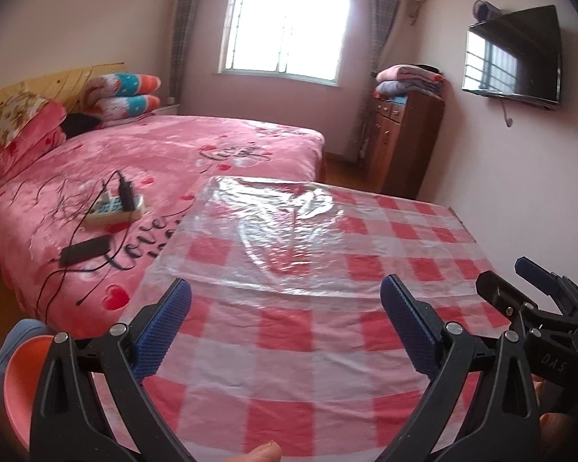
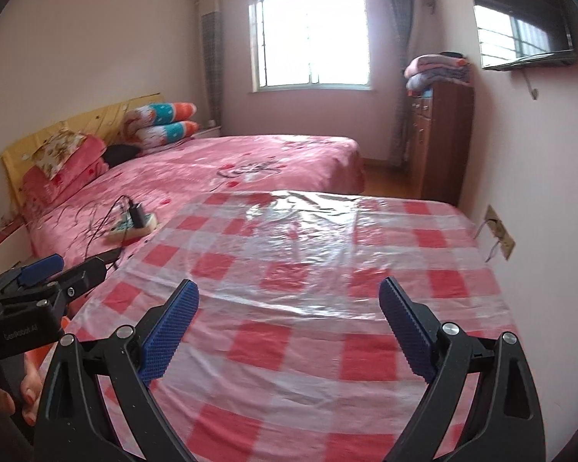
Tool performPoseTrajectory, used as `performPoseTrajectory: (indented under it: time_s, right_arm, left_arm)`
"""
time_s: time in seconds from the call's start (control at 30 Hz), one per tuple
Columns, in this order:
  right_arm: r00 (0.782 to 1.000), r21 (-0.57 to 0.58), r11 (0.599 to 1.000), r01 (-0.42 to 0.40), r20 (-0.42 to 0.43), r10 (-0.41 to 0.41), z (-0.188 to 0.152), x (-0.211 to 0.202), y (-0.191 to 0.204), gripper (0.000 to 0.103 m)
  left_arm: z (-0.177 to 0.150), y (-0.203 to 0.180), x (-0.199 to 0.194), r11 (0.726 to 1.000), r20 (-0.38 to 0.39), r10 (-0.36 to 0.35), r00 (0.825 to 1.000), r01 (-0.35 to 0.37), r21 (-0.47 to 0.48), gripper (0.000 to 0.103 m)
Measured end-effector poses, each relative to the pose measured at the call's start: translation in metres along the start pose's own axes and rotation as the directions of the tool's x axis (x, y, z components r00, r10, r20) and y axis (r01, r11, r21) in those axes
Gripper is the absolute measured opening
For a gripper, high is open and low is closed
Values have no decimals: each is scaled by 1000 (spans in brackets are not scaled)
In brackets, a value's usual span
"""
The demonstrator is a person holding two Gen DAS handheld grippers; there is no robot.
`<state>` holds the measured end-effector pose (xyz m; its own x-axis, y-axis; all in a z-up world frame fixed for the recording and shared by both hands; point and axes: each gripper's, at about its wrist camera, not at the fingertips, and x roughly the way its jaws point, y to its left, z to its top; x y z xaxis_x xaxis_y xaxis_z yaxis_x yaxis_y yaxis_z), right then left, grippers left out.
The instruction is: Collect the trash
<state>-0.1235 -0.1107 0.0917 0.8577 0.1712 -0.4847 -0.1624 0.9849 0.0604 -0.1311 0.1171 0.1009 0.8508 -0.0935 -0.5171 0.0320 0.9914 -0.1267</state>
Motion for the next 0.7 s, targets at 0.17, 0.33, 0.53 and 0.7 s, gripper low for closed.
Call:
performPoseTrajectory:
  time_s: [0.17, 0.33, 0.53, 0.7]
  right_arm:
    - [998, 16, 999, 48, 26, -48, -1, -17, -18, 93]
    - [994, 24, 995, 93, 50, -94, -4, -35, -31, 93]
    - [988, 43, 991, 123, 85, -126, -4, -58, -44, 94]
    - [982, 43, 988, 149, 109, -152, -4, -73, -47, 96]
  left_arm:
    - [3, -25, -5, 999, 15, -27, 1000, 26, 42, 99]
    - [4, -46, -10, 996, 27, -48, 999, 45, 82, 99]
    - [3, -63, -24, 991, 47, -66, 997, 60, 118, 99]
    - [2, -72, -38, 988, 67, -81, 994, 71, 136, 99]
